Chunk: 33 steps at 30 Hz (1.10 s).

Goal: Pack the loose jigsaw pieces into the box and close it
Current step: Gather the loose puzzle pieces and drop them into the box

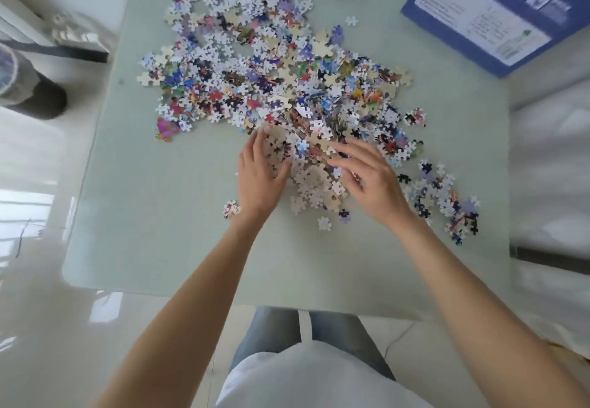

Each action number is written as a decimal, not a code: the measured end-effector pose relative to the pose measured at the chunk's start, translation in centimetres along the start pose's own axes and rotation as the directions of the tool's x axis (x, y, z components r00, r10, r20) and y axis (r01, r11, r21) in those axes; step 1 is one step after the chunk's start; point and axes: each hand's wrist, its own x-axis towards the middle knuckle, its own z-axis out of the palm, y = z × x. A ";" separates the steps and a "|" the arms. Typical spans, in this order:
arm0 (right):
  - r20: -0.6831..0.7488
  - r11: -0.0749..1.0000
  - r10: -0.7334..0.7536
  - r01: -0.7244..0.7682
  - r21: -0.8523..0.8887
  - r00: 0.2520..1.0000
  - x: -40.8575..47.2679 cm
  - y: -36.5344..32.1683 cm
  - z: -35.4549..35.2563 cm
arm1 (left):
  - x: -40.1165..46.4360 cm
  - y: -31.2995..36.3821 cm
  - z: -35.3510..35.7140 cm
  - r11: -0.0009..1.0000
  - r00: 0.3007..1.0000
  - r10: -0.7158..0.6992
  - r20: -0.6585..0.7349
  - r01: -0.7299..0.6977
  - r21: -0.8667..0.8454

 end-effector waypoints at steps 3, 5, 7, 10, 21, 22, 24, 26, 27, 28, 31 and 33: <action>-0.183 0.944 0.285 -0.309 -0.120 0.941 -4.4 2.1 -3.2 | -0.9 1.3 0.2 0.993 1.000 -0.006 -0.014 0.007 0.117; -0.277 0.808 0.491 -0.551 -0.210 0.826 -7.6 3.8 -4.8 | -1.3 2.3 0.7 0.982 0.999 0.035 0.021 -0.038 0.188; -0.298 0.582 0.710 -0.770 -0.262 0.638 -10.3 5.4 -6.1 | -1.5 3.2 1.6 0.969 0.992 0.066 0.103 -0.089 0.230; -0.241 0.284 0.913 -0.937 -0.204 0.329 -12.9 7.5 -7.5 | -1.5 4.3 2.6 0.954 0.977 0.079 0.196 -0.131 0.270; 0.068 0.644 0.760 -0.763 0.064 0.647 -2.6 4.3 -1.4 | -0.1 5.2 1.2 0.957 0.975 0.066 0.213 -0.123 0.264; 0.124 0.682 0.710 -0.720 0.128 0.694 -1.5 3.8 -0.9 | 0.3 5.3 1.0 0.957 0.974 0.066 0.217 -0.124 0.263; 0.201 0.746 0.612 -0.643 0.174 0.765 0.4 3.5 -0.4 | 1.1 5.4 0.6 0.962 0.976 0.045 0.212 -0.100 0.255; 0.195 0.801 0.560 -0.587 0.120 0.805 1.7 4.0 -1.0 | 1.9 5.6 0.3 0.960 0.979 0.042 0.198 -0.094 0.265; 0.158 0.826 0.544 -0.559 0.072 0.824 2.2 4.4 -1.6 | 2.3 5.7 0.2 0.950 0.979 0.039 0.199 -0.098 0.295; 0.115 0.850 0.522 -0.527 0.015 0.845 2.7 4.9 -2.1 | 2.7 6.0 0.3 0.935 0.979 0.037 0.203 -0.105 0.337; 0.196 0.901 0.427 -0.395 -0.180 0.883 4.8 5.7 -2.3 | 4.3 6.8 0.8 0.894 0.962 0.040 0.268 -0.155 0.421; 0.359 0.912 0.394 -0.311 -0.266 0.846 6.4 5.7 -1.8 | 5.4 7.5 1.5 0.882 0.940 0.014 0.342 -0.173 0.439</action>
